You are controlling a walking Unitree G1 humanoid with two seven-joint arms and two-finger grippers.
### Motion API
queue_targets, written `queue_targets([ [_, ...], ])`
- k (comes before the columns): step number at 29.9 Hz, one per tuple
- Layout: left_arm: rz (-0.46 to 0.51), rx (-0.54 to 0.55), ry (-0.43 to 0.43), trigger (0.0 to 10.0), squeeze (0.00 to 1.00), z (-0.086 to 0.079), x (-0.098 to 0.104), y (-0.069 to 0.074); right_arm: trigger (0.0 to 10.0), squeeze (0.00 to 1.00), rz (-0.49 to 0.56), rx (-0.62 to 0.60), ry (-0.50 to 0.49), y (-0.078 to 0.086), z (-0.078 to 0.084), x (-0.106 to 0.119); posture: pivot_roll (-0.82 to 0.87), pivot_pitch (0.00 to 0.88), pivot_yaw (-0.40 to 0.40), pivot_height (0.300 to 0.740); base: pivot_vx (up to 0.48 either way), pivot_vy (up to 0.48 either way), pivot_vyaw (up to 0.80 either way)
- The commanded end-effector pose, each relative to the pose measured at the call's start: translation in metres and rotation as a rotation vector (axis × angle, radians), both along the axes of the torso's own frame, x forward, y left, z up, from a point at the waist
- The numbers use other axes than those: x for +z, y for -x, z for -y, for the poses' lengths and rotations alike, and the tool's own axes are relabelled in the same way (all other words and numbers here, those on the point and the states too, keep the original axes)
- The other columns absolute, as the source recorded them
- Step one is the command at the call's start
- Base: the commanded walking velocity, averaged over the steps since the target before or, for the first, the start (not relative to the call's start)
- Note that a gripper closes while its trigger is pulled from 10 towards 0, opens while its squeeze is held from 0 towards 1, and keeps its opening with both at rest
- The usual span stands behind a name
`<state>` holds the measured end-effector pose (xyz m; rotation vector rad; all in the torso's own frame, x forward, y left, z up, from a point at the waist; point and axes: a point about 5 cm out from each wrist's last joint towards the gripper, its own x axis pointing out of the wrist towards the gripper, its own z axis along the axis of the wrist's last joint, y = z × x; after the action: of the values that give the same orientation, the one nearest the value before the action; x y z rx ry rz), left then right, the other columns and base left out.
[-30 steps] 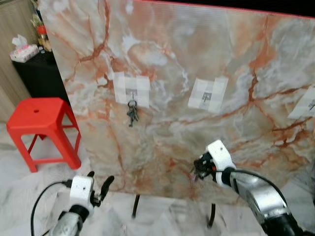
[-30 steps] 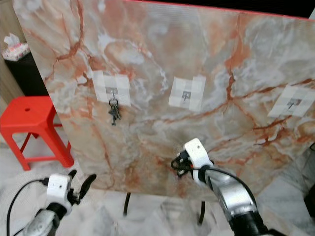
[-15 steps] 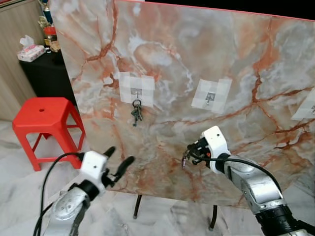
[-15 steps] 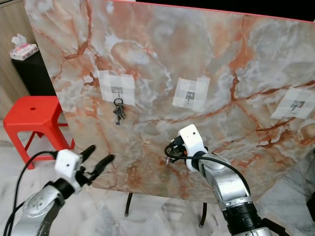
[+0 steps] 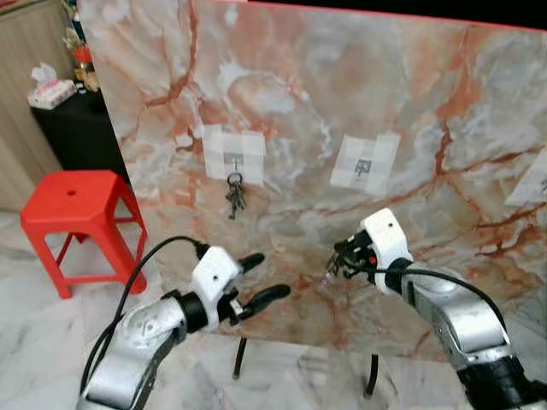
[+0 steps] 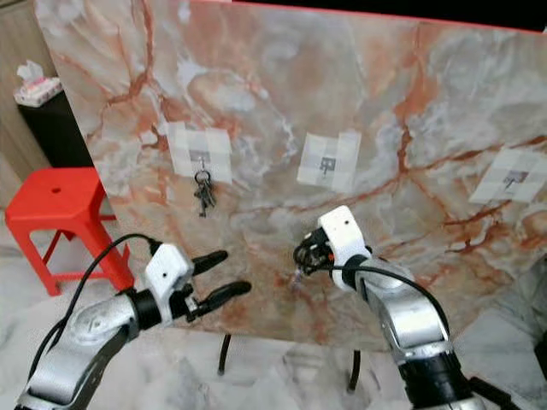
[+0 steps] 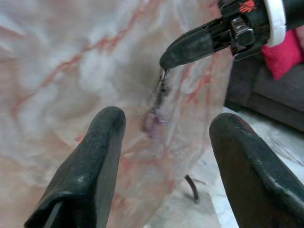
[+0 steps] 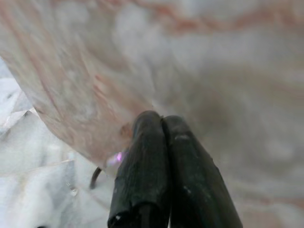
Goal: Hang keys on a hook
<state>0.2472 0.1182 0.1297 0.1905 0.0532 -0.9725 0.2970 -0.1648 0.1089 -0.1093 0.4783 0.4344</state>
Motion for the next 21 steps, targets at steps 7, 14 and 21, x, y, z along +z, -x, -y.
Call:
queue_targets([
  [7,0.052,-0.118,-0.021,10.0,0.0,0.02,0.018,-0.006,10.0,0.0,0.048,-0.221,-0.119,-0.001,0.011,0.011,-0.01,0.0,-0.035,0.74,0.0,0.0,0.0],
  [14,0.069,-0.137,-0.014,10.0,0.0,0.023,0.028,-0.015,10.0,0.0,0.062,-0.185,-0.14,0.001,-0.002,0.013,0.0,0.0,-0.008,0.74,0.0,0.0,0.0],
  [21,0.034,-0.223,0.015,10.0,0.0,0.037,0.032,-0.018,10.0,0.0,0.078,-0.057,-0.123,0.003,-0.011,0.022,-0.02,0.0,0.001,0.74,0.0,0.0,0.0],
])
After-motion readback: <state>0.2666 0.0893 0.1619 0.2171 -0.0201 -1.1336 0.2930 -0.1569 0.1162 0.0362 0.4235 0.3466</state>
